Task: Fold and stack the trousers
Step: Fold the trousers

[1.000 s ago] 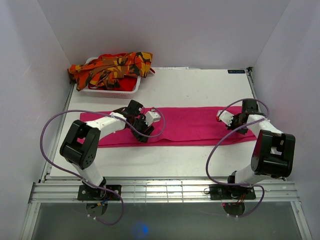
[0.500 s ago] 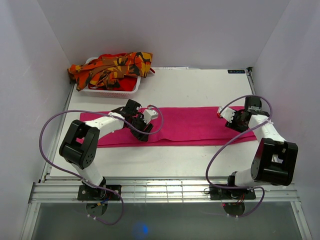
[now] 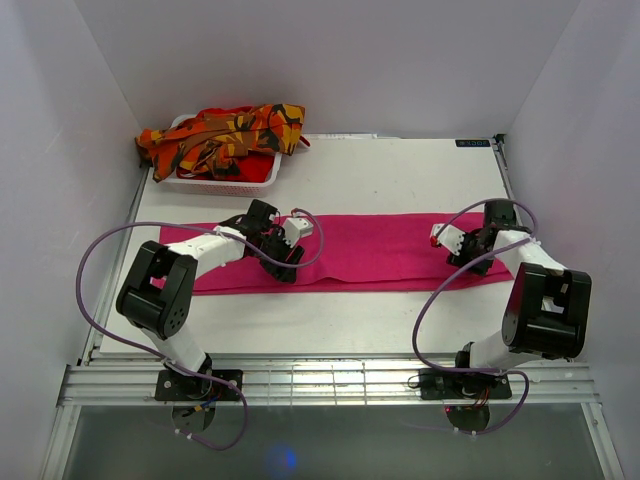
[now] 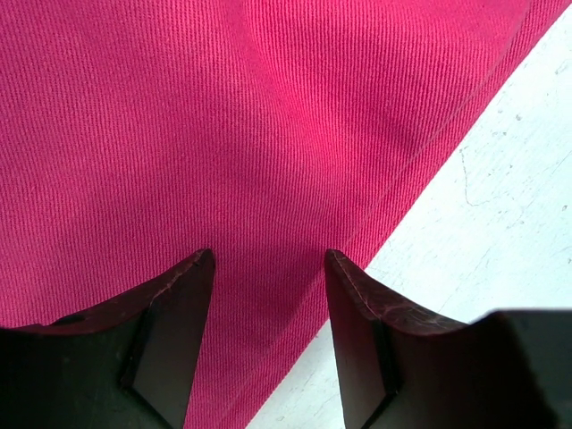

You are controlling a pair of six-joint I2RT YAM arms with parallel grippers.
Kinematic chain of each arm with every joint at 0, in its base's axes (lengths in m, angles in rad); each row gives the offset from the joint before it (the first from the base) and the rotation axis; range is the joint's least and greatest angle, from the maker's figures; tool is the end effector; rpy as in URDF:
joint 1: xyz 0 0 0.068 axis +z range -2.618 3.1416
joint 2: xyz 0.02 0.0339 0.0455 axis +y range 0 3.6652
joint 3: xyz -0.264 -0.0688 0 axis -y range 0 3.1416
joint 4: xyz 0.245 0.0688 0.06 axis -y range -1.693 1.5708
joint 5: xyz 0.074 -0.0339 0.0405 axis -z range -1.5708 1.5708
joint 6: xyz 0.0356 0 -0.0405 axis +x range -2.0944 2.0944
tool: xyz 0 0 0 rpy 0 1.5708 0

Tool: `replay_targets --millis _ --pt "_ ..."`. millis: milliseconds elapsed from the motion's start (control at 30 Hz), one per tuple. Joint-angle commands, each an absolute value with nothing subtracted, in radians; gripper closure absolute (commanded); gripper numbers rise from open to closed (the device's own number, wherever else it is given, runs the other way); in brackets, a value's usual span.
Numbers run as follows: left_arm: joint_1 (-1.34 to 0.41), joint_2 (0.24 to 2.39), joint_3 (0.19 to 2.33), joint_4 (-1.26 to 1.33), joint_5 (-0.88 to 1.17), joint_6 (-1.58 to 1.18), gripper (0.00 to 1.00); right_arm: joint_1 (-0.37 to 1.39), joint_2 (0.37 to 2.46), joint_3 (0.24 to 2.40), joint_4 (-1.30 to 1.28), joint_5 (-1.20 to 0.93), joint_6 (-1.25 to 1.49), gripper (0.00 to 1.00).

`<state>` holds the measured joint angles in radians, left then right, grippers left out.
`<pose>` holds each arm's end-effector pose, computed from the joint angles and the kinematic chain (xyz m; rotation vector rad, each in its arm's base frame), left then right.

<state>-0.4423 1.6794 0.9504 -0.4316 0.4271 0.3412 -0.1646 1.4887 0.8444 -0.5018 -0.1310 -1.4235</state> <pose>0.2772 -0.1476 0.1599 1.1399 2.4413 -0.6112 0.2723 -0.0405 0.1778 -1.6425 2.1896 -0.2950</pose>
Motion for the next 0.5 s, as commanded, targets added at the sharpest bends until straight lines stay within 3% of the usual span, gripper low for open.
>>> replay_targets --millis 0,467 --pt "-0.433 1.738 0.897 -0.5 0.397 0.33 0.36 -0.172 1.479 0.813 -0.525 -0.115 -1.535 0.47" --pt "-0.419 1.73 0.884 -0.503 0.4 0.337 0.36 -0.232 1.451 0.798 -0.557 -0.123 -1.643 0.36"
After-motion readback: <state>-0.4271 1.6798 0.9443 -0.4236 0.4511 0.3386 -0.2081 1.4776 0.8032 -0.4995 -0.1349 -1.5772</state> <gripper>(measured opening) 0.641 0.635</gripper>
